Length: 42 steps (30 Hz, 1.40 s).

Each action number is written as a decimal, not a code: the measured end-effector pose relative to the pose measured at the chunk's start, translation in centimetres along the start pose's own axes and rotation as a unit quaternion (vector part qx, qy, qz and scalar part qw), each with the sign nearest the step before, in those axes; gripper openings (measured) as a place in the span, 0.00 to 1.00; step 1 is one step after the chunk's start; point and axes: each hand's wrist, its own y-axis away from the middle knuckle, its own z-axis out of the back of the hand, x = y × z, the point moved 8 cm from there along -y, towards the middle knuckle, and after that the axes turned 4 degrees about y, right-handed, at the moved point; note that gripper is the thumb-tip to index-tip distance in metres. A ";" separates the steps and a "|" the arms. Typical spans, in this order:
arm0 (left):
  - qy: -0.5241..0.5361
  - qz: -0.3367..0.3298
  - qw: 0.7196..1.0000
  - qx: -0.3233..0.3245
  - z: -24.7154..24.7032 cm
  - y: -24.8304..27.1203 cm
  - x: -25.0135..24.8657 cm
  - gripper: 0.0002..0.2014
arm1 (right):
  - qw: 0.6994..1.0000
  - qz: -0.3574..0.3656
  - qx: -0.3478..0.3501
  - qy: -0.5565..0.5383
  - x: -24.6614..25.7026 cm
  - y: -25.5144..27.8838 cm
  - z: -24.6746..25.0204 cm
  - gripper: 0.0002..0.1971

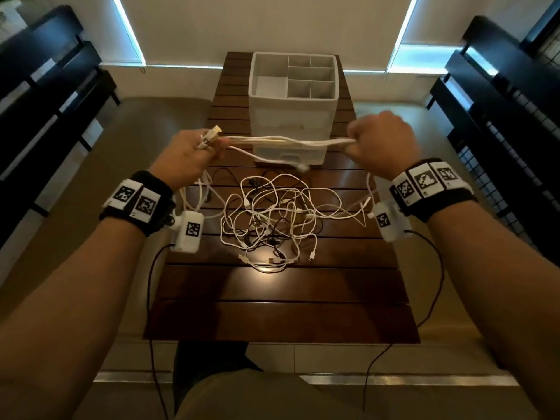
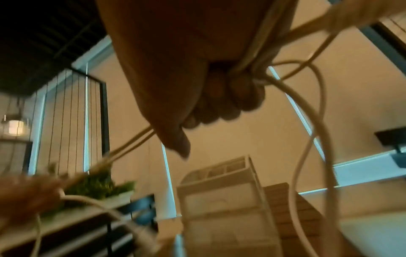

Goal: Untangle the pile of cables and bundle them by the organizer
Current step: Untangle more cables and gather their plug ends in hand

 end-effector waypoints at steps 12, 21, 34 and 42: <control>0.011 -0.008 1.000 0.004 1.0 -0.5 0.8 0.18 | 0.957 -0.022 0.285 0.047 -1.7 2.1 -7.5 0.26; -0.004 0.045 0.980 0.192 -4.8 2.3 1.4 0.19 | 0.945 0.025 0.320 -0.066 1.2 4.5 -10.7 0.43; 0.038 -0.046 0.980 0.189 -10.2 2.0 -3.8 0.11 | 0.933 0.110 0.190 -0.286 8.5 6.7 -10.0 0.09; 0.349 0.060 0.930 -0.099 -0.4 2.0 -2.5 0.20 | 0.939 0.017 0.344 -0.012 -2.8 11.0 -17.8 0.18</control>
